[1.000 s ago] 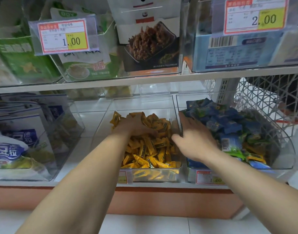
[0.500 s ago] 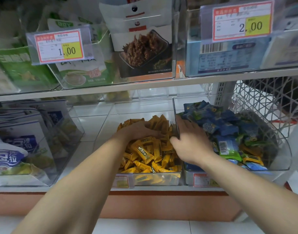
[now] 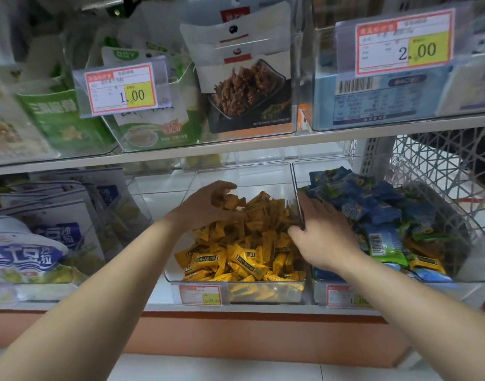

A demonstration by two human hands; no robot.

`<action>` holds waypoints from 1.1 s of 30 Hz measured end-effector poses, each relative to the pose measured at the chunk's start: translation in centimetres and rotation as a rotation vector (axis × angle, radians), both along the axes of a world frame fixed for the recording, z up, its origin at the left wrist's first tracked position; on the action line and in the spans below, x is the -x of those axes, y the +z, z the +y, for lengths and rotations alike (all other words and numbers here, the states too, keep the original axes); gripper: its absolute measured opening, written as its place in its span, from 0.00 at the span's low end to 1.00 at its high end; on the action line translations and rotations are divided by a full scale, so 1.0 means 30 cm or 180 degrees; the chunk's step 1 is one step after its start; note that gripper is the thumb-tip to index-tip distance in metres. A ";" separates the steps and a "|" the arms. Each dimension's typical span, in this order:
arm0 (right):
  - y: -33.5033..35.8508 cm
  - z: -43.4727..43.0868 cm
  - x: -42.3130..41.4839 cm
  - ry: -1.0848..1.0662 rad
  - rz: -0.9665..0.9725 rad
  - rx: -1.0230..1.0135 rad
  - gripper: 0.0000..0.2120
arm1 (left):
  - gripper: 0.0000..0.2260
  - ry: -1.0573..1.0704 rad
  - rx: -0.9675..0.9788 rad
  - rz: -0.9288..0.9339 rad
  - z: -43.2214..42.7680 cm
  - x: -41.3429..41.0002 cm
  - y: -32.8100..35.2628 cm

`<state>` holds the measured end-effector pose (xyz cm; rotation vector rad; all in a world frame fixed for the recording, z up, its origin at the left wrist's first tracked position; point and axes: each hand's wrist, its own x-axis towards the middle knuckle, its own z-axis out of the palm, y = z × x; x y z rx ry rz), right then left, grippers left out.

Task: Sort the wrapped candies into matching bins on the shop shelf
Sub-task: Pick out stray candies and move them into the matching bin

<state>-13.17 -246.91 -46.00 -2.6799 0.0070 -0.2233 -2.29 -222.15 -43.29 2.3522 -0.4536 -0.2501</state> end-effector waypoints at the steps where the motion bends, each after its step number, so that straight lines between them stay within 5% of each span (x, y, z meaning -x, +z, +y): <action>1: 0.002 -0.003 0.002 0.0003 0.0010 -0.0004 0.26 | 0.34 -0.0077 -0.0178 0.0063 0.006 -0.003 0.004; 3: 0.005 -0.005 0.006 0.0007 0.0017 -0.0019 0.24 | 0.36 -0.0280 -0.0525 0.0262 0.012 0.003 0.012; 7: 0.007 -0.007 0.012 0.0007 0.0040 0.0004 0.25 | 0.17 -0.0751 -0.1781 0.0005 0.025 0.030 0.035; 10: 0.010 -0.004 0.014 -0.0019 0.0014 0.0024 0.25 | 0.10 -0.0428 -0.1786 -0.0397 0.021 0.023 0.039; 14: 0.009 -0.001 0.014 -0.0016 -0.0003 0.0046 0.25 | 0.24 -0.0119 -0.1488 -0.0533 -0.066 -0.048 -0.031; 18: 0.006 -0.005 0.013 -0.0017 -0.0015 0.0018 0.25 | 0.58 0.0118 -0.2017 0.0357 -0.164 -0.092 -0.137; 21: 0.001 -0.002 0.010 -0.0015 -0.0036 0.0011 0.26 | 0.65 0.0140 -0.2141 0.0684 -0.214 -0.118 -0.163; 27: 0.003 0.002 0.004 -0.0057 -0.0036 0.0035 0.28 | 0.47 0.0032 -0.1215 0.0708 -0.201 -0.107 -0.165; 33: 0.005 0.003 0.008 -0.0057 -0.0033 -0.0024 0.27 | 0.18 -0.0241 -0.0004 0.0621 -0.251 -0.034 -0.097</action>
